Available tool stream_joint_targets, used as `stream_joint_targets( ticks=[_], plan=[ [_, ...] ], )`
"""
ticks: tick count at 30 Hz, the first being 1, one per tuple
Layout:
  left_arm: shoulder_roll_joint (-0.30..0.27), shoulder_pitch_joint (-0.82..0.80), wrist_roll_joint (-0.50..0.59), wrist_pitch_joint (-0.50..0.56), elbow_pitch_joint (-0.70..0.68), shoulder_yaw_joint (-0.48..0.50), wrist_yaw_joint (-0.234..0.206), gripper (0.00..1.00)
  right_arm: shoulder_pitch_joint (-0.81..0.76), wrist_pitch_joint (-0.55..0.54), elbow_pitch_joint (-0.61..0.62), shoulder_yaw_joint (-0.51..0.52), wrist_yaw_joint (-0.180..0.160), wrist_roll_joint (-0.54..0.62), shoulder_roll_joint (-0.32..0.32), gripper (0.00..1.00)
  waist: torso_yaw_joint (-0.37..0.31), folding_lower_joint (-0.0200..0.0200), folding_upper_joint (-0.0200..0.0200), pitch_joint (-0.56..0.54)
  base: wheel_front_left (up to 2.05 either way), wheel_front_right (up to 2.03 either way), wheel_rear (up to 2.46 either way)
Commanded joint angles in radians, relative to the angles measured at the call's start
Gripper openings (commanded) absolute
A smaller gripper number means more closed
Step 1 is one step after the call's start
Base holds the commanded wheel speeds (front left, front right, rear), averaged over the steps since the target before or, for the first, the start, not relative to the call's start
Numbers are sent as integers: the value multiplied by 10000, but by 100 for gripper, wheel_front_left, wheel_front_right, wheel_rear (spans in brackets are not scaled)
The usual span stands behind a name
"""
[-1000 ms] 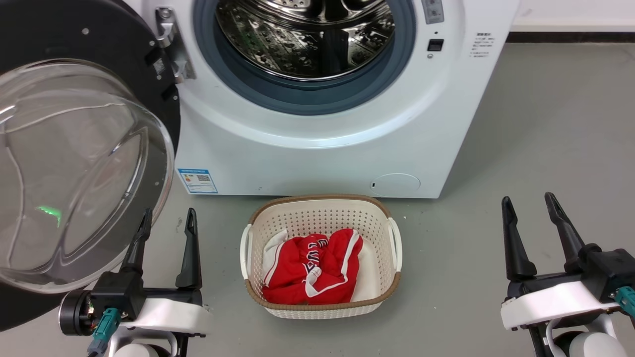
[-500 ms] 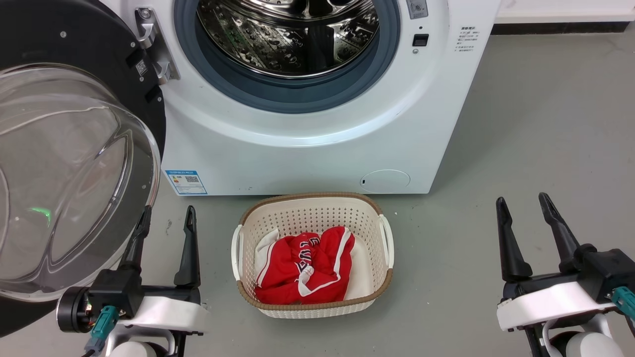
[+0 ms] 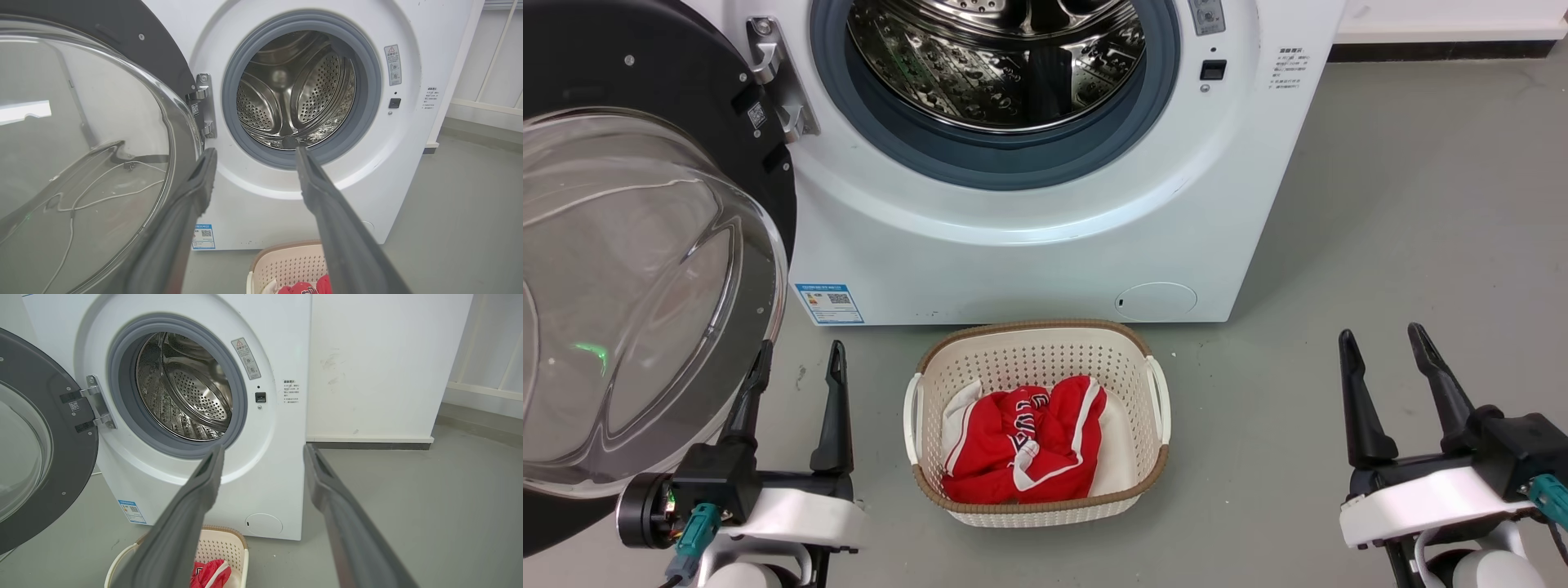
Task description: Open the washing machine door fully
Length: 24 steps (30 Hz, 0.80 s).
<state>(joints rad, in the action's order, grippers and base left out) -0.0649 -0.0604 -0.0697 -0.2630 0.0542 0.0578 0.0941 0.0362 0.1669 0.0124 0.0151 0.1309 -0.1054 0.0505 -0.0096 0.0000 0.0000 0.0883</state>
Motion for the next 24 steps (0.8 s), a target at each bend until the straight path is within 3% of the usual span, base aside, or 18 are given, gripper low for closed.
stream_joint_targets(
  ticks=[1,2,5,24],
  plan=[
    [-7,60,48,-21,-24,-3,-29,100,-102,42,-24,-7,-3,-74,-10,100,-7,0,0,2,0,0,0],
    [6,4,35,0,34,-1,4,0,-4,1,-50,-1,0,-11,0,0,-6,0,0,1,0,0,0],
    [55,7,-154,108,311,56,21,0,-75,3,-219,-40,0,-205,-2,0,-6,0,0,-7,0,0,0],
    [73,-111,-3946,1009,670,165,112,0,166,-480,-798,-54,0,-4160,230,0,10,0,0,-137,0,0,0]
  ],
)
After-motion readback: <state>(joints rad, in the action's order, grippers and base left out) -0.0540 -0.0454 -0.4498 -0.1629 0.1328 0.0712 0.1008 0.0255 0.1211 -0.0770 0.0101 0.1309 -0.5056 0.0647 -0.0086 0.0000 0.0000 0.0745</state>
